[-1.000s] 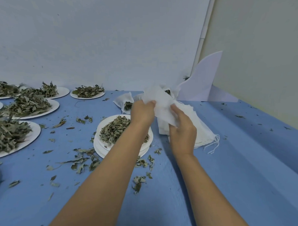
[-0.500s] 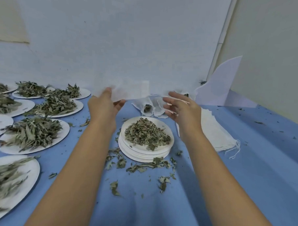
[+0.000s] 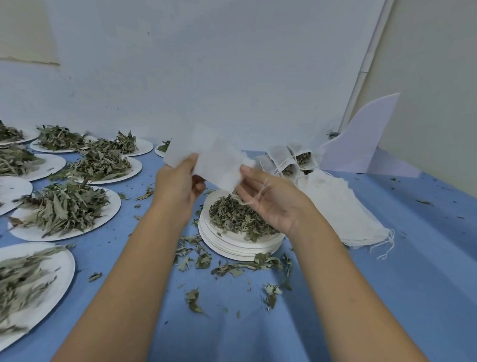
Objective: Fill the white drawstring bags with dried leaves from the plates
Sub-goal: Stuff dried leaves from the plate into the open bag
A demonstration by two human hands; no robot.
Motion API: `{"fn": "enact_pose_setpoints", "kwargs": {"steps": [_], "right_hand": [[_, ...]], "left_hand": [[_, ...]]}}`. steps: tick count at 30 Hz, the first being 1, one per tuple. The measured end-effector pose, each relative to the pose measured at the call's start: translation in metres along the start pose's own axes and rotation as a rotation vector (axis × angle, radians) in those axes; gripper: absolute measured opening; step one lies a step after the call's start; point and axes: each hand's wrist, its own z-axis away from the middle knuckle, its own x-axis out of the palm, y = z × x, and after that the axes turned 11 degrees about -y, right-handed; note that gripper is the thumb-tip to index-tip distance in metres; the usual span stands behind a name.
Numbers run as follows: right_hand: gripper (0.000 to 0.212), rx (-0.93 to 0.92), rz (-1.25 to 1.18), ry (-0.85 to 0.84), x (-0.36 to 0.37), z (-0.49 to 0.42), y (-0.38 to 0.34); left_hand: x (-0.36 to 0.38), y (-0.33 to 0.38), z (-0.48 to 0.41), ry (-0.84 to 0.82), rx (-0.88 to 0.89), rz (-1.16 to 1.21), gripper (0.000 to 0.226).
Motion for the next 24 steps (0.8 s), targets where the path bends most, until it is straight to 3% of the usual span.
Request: {"fn": "enact_pose_setpoints", "kwargs": {"steps": [3,5,7,9,11,14,18,22,24], "right_hand": [[0.002,-0.011,0.041,0.006,0.002,0.001,0.001],[0.004,-0.045,0.047,0.052,0.004,0.001,0.000],[0.007,-0.089,0.010,0.104,0.006,0.001,0.001],[0.011,-0.115,0.016,0.135,0.009,0.002,0.004],[0.014,-0.120,0.077,0.172,0.013,0.000,0.008],[0.012,-0.100,0.130,0.218,0.015,-0.001,0.011],[0.027,-0.075,0.057,0.128,0.014,0.000,0.008],[0.009,-0.067,-0.088,-0.007,0.010,0.003,0.003],[0.015,-0.073,-0.035,-0.051,0.009,0.004,0.001]], "left_hand": [[-0.003,-0.003,0.000,0.007,-0.045,-0.052,0.004],[-0.004,-0.004,-0.001,0.066,-0.025,-0.239,0.011],[-0.006,-0.002,0.003,0.163,0.094,-0.585,0.033],[-0.002,0.007,0.011,0.192,0.346,-0.747,0.033],[0.004,0.020,0.017,-0.023,0.426,-0.780,0.016],[0.016,0.027,0.026,-0.405,0.307,-0.968,0.015],[0.026,0.020,0.031,-0.393,0.373,-1.052,0.024],[0.025,0.023,0.033,-0.371,0.462,-1.144,0.030],[0.023,0.025,0.034,-0.352,0.481,-1.129,0.023]]}}
